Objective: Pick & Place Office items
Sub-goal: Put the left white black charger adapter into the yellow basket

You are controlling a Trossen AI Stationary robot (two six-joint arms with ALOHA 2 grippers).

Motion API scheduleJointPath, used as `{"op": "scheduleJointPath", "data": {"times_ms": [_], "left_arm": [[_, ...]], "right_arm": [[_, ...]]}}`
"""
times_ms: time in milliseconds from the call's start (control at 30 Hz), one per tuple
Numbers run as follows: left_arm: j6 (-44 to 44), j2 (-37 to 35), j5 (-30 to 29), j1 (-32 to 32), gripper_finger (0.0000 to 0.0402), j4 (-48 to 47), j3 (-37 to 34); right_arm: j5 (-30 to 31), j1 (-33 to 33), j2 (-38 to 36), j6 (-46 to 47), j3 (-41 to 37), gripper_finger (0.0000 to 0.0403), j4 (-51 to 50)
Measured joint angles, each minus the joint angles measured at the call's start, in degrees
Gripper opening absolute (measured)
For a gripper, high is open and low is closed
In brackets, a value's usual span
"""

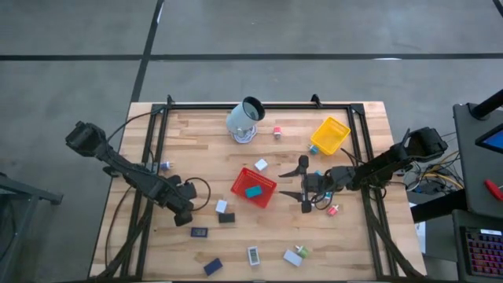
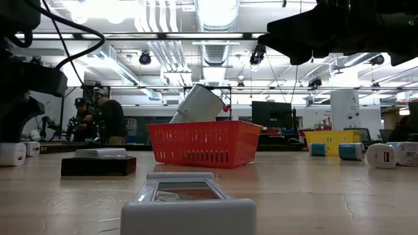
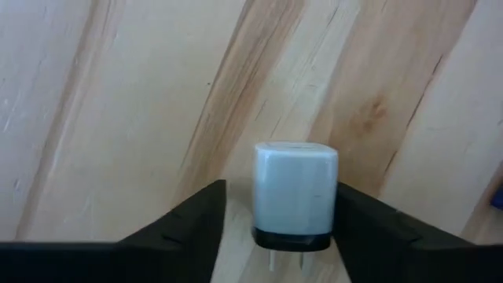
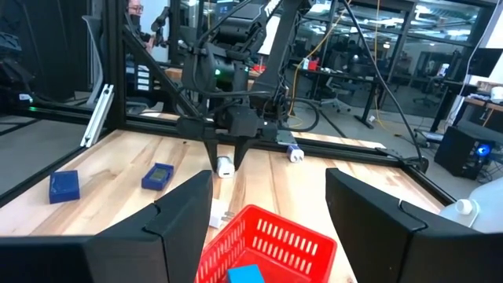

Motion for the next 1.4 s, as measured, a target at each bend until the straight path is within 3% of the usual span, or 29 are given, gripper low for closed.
{"op": "scheduleJointPath", "data": {"times_ms": [167, 833, 1400], "left_arm": [[0.4, -0.04, -0.19, -0.04, 0.013, 0.56, 0.0], [8.02, 0.0, -2.71, -0.46, 0.013, 4.69, -0.02], [31.0, 0.0, -26.19, -0.63, 0.013, 31.03, -0.02]], "right_arm": [[0.0, 0.0, 0.0, 0.0, 0.0, 0.024, 0.0], [-0.07, 0.0, 0.0, -0.02, 0.0, 0.0223, 0.0], [-0.24, 0.02, 0.0, 0.27, 0.0, 0.0224, 0.04]]}}
